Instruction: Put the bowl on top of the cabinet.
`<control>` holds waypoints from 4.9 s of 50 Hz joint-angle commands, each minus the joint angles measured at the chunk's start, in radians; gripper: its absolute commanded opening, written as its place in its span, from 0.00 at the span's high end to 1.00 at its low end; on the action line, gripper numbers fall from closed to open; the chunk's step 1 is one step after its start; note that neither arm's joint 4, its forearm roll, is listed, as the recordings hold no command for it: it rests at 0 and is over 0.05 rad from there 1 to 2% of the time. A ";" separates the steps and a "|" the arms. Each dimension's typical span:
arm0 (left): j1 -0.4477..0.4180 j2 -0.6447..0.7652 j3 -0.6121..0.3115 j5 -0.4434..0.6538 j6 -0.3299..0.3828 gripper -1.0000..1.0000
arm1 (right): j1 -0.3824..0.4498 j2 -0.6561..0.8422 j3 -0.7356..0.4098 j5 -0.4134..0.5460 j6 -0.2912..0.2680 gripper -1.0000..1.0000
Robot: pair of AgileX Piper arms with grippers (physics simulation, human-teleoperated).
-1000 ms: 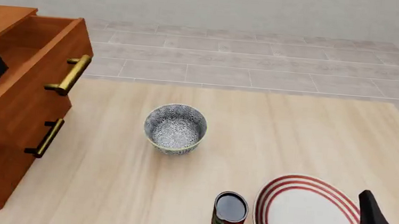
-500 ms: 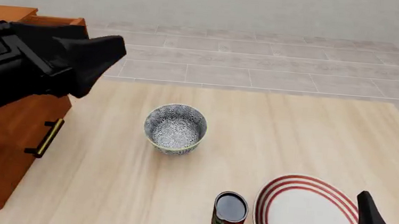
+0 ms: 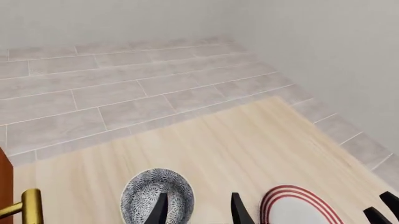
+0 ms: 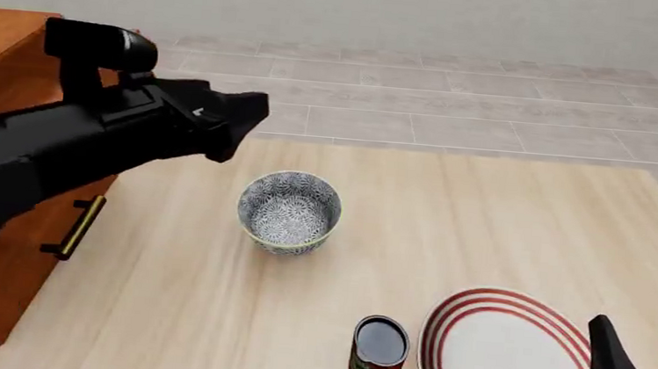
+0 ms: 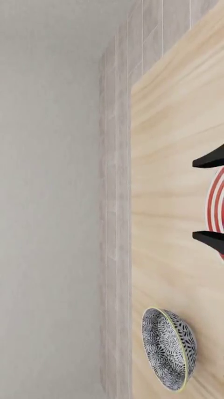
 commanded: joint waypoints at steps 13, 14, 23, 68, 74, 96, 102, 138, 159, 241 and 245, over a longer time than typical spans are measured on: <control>0.080 0.114 0.037 -0.055 -0.023 0.00 | 0.001 0.000 0.000 0.000 -0.003 0.00; 0.082 0.115 0.036 -0.055 -0.022 0.00 | 0.001 0.000 0.000 0.001 -0.003 0.00; 0.099 0.128 0.050 -0.072 -0.024 0.00 | 0.002 0.000 0.000 0.002 -0.003 0.00; 0.166 0.242 0.093 -0.149 -0.110 0.00 | 0.007 0.000 0.000 0.004 -0.008 0.00; 0.165 0.254 0.096 -0.155 -0.110 0.00 | 0.006 0.000 0.000 0.004 -0.008 0.00; 0.211 0.318 0.102 -0.206 -0.104 0.00 | 0.004 0.000 0.000 0.004 -0.006 0.00; 0.220 0.337 0.100 -0.217 -0.110 0.00 | 0.005 0.000 0.000 0.006 -0.006 0.00; 0.261 0.458 0.062 -0.270 -0.126 0.00 | 0.003 0.000 0.000 0.008 -0.002 0.00; 0.256 0.522 0.031 -0.284 -0.132 0.00 | 0.003 0.000 0.000 0.008 -0.004 0.00; 0.253 0.675 -0.045 -0.322 -0.110 0.00 | -0.001 0.000 0.000 0.006 -0.002 0.00; 0.255 0.681 -0.048 -0.322 -0.111 0.00 | -0.001 0.000 0.000 0.006 -0.002 0.00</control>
